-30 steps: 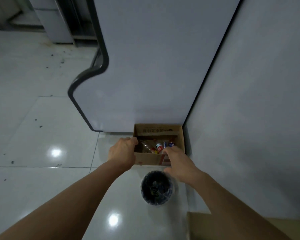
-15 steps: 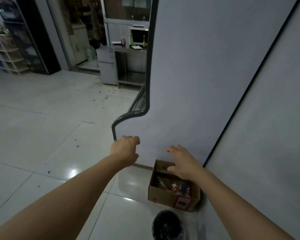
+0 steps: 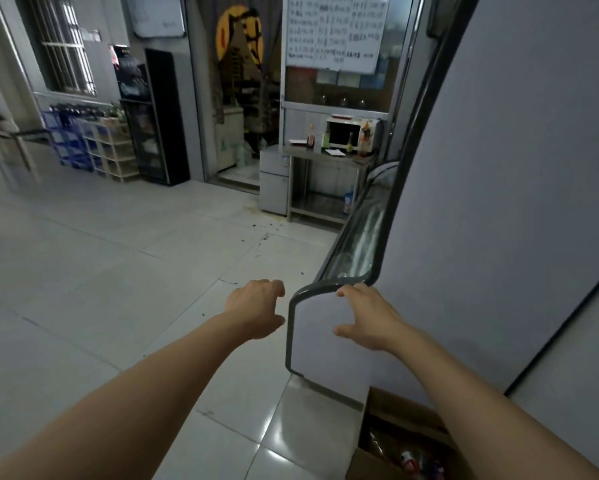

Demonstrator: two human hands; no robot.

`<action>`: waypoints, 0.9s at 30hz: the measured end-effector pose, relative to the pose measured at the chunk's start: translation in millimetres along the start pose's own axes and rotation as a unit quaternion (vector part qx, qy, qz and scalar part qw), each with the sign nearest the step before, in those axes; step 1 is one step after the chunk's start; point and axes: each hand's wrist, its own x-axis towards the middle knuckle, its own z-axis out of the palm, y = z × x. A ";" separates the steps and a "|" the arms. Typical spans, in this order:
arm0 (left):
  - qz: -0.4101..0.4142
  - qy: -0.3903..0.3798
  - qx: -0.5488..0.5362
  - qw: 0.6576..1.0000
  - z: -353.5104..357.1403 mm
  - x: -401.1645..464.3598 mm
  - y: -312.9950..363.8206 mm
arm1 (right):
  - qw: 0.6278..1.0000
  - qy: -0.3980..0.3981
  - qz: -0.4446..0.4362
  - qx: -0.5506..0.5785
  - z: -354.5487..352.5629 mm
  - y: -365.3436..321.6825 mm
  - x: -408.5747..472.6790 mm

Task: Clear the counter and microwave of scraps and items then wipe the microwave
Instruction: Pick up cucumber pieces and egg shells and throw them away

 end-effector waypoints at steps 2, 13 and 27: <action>0.000 0.002 0.005 1.000 -15.1 12.1 -36.1 | 1.000 0.006 -0.003 -0.002 0.4 -27.9 26.7; 0.007 0.013 0.006 1.000 -77.4 86.4 -194.3 | 1.000 0.021 0.013 0.014 -1.6 -148.8 155.6; 0.005 0.018 -0.006 1.000 -85.2 250.2 -286.4 | 0.999 0.031 0.011 0.016 -7.3 -165.9 360.4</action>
